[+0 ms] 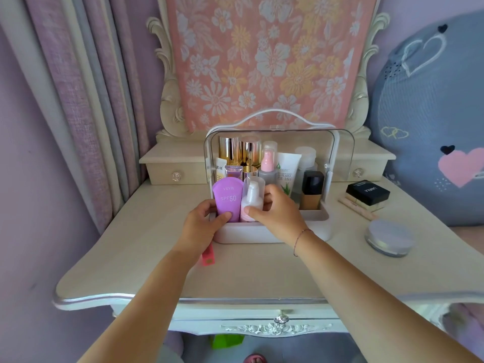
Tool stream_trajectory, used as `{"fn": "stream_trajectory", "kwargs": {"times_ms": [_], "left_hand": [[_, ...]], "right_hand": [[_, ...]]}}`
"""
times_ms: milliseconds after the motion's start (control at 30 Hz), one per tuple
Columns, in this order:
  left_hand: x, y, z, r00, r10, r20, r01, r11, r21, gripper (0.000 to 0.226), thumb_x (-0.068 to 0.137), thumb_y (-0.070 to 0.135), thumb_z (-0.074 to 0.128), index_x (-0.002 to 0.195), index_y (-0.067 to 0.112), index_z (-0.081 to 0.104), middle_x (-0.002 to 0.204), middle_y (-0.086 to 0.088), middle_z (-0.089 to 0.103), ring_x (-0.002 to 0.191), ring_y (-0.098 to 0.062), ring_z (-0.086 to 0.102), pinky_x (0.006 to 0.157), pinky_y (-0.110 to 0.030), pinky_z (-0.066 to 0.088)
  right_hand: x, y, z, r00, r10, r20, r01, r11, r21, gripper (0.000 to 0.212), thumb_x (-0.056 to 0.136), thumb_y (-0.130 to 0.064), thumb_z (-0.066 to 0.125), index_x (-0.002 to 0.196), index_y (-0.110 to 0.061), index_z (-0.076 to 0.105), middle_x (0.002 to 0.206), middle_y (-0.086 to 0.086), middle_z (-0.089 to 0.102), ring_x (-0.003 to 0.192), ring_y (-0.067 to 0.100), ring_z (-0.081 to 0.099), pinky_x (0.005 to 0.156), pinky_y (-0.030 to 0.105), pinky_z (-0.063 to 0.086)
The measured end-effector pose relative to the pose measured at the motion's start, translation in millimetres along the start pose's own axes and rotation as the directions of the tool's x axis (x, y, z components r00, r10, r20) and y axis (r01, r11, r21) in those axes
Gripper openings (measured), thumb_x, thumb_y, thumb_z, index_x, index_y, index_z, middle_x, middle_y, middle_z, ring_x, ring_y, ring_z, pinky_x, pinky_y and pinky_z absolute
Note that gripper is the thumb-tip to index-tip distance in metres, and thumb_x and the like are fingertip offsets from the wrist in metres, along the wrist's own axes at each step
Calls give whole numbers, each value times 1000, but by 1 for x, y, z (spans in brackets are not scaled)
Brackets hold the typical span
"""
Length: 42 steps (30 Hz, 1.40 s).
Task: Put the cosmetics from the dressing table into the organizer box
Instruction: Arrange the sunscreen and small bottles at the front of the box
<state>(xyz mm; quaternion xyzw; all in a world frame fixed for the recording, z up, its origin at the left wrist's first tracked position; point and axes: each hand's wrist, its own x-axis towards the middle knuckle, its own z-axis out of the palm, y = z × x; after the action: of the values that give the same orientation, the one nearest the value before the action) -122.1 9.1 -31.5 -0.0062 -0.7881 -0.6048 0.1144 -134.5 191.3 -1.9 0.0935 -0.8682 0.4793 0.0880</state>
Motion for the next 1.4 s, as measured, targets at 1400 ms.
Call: {"fn": "stream_trajectory", "kwargs": {"times_ms": [1400], "left_hand": [[5,-7,-1,998,17,-54,-22,996,-91,18,83,24,68,95,36,68,101,10,70,84,-12,62,73,-27,45]], "right_hand": [[-21,76,-124,797,-21,-603,-49,994,-99,10,81,-12,66,91,-13,68,97,6,64,93,21,59,84,31,49]]}}
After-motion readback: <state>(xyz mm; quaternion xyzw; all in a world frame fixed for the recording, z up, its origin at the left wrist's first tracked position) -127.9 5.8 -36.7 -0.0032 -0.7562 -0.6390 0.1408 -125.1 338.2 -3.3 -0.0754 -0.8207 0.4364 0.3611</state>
